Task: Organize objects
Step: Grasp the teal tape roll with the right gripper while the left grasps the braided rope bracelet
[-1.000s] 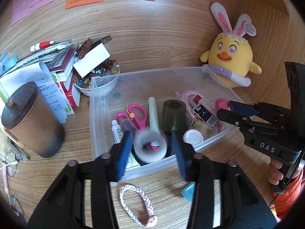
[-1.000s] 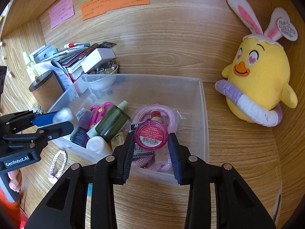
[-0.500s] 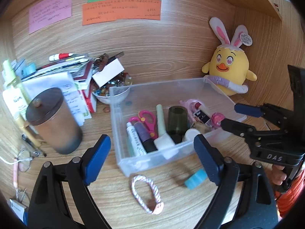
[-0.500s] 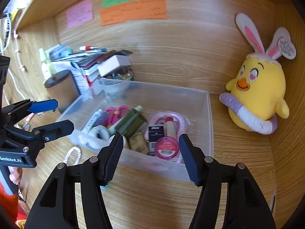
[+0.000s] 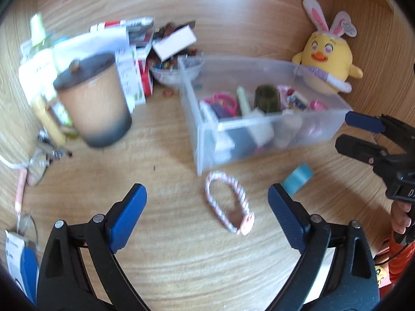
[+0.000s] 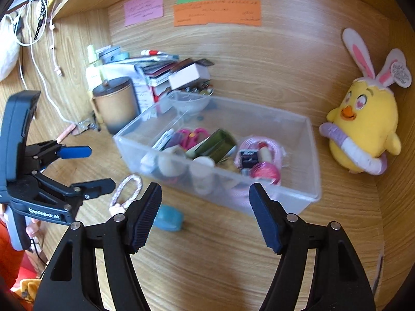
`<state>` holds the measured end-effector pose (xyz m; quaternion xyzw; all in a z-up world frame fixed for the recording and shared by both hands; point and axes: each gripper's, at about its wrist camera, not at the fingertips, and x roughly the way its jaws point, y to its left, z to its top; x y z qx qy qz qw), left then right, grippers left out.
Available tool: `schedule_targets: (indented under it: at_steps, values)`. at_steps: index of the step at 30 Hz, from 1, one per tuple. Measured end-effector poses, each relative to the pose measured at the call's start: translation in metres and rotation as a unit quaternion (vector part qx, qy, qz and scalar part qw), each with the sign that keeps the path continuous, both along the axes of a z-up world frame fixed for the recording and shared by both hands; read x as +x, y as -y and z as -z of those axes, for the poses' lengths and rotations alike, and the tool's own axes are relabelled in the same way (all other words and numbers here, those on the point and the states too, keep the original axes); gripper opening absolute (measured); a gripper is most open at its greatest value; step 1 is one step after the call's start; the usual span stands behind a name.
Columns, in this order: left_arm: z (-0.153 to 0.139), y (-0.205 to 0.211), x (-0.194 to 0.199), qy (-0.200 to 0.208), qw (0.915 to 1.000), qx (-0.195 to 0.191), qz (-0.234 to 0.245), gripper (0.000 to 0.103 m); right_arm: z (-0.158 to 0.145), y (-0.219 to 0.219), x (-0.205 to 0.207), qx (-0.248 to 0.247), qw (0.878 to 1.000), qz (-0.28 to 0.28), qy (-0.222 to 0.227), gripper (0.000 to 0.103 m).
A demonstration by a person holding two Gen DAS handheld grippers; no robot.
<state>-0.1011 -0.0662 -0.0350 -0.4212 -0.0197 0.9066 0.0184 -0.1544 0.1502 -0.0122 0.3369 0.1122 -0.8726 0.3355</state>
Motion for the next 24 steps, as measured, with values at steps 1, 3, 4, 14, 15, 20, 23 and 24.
schedule_targets:
  at_steps: [1,3,4,14,15,20,23,24]
  values:
    - [0.003,0.001,0.002,0.004,1.0000,-0.001,0.000,0.095,0.003,0.002,0.001,-0.001,1.000,-0.003,0.006,0.067]
    - [0.008,-0.001,0.009,0.006,1.0000,-0.005,0.002,0.093,0.008,0.005,0.003,0.001,1.000,-0.009,0.013,0.067]
    - [0.011,-0.001,0.012,0.008,0.9999,-0.007,0.004,0.089,0.012,0.008,0.004,0.003,1.000,-0.013,0.017,0.067]
    - [0.028,-0.019,0.018,0.033,0.9985,-0.011,0.043,0.063,0.042,0.039,0.009,0.033,0.997,-0.050,0.049,0.066]
    - [0.029,-0.020,0.017,0.035,0.9984,-0.009,0.045,0.061,0.043,0.040,0.009,0.035,0.997,-0.050,0.050,0.066]
    - [0.031,-0.022,0.012,0.035,0.9982,-0.005,0.048,0.049,0.054,0.048,0.001,0.042,0.995,-0.055,0.073,0.051]
    - [0.031,-0.022,0.010,0.033,0.9982,0.002,0.051,0.035,0.059,0.048,-0.002,0.041,0.994,-0.057,0.085,0.038]
    - [0.031,-0.022,0.009,0.033,0.9981,0.004,0.052,0.029,0.059,0.048,-0.002,0.040,0.994,-0.057,0.084,0.038]
